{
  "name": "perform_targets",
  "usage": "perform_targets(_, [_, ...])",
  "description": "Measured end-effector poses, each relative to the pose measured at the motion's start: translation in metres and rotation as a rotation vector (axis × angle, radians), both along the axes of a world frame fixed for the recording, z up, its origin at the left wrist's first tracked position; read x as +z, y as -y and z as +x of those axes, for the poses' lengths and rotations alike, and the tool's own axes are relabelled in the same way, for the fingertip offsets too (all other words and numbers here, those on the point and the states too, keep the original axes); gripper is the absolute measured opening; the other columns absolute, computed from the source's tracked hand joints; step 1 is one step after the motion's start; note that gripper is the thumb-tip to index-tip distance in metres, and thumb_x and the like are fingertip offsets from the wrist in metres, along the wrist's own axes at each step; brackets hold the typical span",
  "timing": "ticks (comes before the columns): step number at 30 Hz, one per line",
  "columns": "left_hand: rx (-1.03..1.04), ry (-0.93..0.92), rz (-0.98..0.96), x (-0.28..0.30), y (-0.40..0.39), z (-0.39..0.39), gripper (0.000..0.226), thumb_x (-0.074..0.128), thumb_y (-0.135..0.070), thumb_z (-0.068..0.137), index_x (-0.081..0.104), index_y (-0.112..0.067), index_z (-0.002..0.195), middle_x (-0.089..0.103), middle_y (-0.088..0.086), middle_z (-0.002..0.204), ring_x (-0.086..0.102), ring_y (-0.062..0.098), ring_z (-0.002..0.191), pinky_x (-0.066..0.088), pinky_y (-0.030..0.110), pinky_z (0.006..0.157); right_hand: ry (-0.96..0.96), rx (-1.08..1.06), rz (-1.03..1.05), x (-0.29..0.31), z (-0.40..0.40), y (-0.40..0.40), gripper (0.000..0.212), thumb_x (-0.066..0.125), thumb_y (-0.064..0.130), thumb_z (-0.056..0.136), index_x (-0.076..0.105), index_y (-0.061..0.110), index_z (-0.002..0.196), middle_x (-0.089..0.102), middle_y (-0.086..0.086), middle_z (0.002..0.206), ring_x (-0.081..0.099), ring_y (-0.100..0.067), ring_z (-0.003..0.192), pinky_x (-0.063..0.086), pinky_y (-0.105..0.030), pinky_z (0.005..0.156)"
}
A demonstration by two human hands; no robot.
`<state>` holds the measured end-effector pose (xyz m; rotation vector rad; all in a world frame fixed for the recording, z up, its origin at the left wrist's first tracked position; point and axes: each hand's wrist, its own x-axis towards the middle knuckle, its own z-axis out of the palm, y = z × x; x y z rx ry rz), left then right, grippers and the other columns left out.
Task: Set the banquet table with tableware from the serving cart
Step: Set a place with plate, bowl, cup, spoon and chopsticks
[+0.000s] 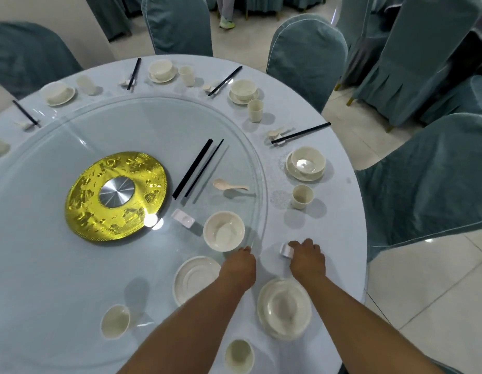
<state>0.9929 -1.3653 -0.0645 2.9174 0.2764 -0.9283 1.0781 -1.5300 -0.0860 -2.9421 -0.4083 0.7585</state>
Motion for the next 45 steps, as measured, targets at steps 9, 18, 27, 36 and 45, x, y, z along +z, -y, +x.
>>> perform_targets(9, [-0.017, -0.009, 0.031, 0.002, -0.003, -0.013, 0.042, 0.043, -0.008, 0.095, 0.045, -0.001, 0.136, 0.057, 0.014, 0.131, 0.056, 0.029, 0.119, 0.045, 0.037, 0.101, -0.060, -0.292, 0.159, 0.002, -0.010, -0.005, 0.065, 0.061, 0.049, 0.089, 0.038, 0.007, 0.133, 0.037, -0.013, 0.131, 0.046, -0.032, 0.120, 0.046, -0.040, 0.093])
perform_targets(18, [-0.014, -0.020, 0.005, -0.003, -0.005, -0.028, 0.041, 0.038, -0.009, 0.096, 0.048, 0.001, 0.135, 0.050, 0.015, 0.138, 0.050, 0.030, 0.124, 0.040, 0.038, 0.107, -0.036, -0.183, 0.246, -0.006, -0.010, -0.019, 0.054, 0.061, 0.025, 0.088, 0.040, 0.003, 0.133, 0.039, -0.014, 0.133, 0.044, -0.032, 0.120, 0.042, -0.037, 0.097])
perform_targets(27, [0.026, 0.004, -0.037, 0.000, -0.007, -0.038, 0.040, 0.038, -0.007, 0.096, 0.048, 0.000, 0.135, 0.051, 0.014, 0.136, 0.049, 0.028, 0.125, 0.040, 0.036, 0.107, 0.004, 0.027, 0.170, -0.010, -0.006, -0.034, 0.064, 0.064, 0.034, 0.092, 0.033, 0.005, 0.141, 0.034, -0.013, 0.140, 0.041, -0.030, 0.124, 0.042, -0.035, 0.101])
perform_targets(36, [0.036, -0.057, -0.063, -0.001, -0.009, -0.048, 0.044, 0.040, -0.009, 0.095, 0.047, -0.006, 0.139, 0.044, 0.008, 0.145, 0.046, 0.025, 0.130, 0.042, 0.040, 0.107, -0.037, 0.044, 0.180, -0.002, -0.004, -0.034, 0.073, 0.058, 0.040, 0.095, 0.021, 0.015, 0.153, 0.016, -0.009, 0.160, 0.029, -0.032, 0.140, 0.035, -0.039, 0.109])
perform_targets(45, [0.202, 0.154, -0.280, 0.050, -0.021, -0.074, 0.025, 0.043, -0.016, 0.096, 0.066, -0.009, 0.094, 0.068, 0.009, 0.101, 0.065, 0.029, 0.095, 0.053, 0.036, 0.085, 0.097, 0.083, 0.229, 0.038, -0.019, -0.050, 0.045, 0.049, 0.039, 0.100, 0.050, 0.015, 0.137, 0.040, -0.006, 0.145, 0.044, -0.025, 0.128, 0.040, -0.036, 0.103])
